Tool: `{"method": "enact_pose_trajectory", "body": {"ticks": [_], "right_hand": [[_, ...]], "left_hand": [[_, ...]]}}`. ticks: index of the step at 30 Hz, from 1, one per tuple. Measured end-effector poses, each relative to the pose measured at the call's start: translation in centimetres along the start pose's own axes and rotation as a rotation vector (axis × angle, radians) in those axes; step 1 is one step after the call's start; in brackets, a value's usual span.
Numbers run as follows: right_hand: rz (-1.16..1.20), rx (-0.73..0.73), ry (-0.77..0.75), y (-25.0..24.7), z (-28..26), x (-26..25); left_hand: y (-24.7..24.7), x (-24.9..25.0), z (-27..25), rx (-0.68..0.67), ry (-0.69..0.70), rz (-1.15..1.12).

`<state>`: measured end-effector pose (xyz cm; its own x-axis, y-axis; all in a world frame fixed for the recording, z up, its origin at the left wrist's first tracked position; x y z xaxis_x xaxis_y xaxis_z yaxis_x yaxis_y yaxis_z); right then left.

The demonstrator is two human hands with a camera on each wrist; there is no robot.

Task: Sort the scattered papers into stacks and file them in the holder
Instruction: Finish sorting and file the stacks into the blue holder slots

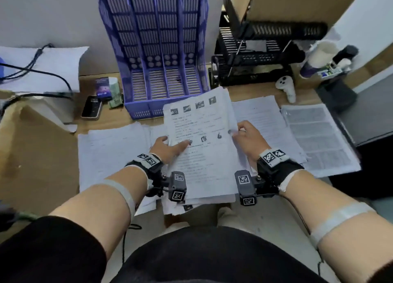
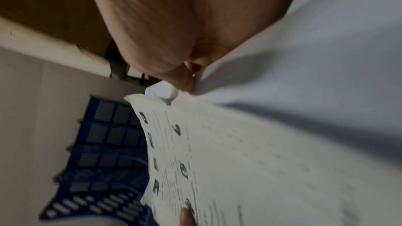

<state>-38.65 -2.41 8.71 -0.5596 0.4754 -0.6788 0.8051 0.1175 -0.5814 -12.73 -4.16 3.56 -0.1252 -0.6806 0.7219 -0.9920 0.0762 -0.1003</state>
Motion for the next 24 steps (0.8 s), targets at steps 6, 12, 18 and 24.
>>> {"method": "enact_pose_trajectory", "body": {"ticks": [6, 12, 18, 24], "right_hand": [[0.112, 0.123, 0.001, -7.8, 0.4, 5.1], [0.106, 0.187, 0.082, -13.5, 2.2, 10.1], [0.001, 0.051, 0.257, -20.1, 3.0, 16.8], [-0.300, 0.279, 0.349, -26.9, 3.8, 22.8]], "left_hand": [[8.5, 3.8, 0.7, -0.159, 0.110, 0.116], [17.4, 6.2, 0.9, -0.247, 0.158, 0.216], [26.9, 6.3, 4.6, -0.228, 0.175, 0.131], [36.7, 6.8, 4.1, -0.372, 0.043, -0.097]]}}
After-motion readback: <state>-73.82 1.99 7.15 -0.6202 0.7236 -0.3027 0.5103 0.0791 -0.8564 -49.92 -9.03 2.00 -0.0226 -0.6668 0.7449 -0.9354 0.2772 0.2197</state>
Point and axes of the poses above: each hand's wrist, its own z-axis towards the middle knuckle, its own y-axis out of the palm, x = y × z, the point moved 1 cm from there along z, towards the middle knuckle, and after that the axes turned 15 degrees about -z, right-handed, at the moved point
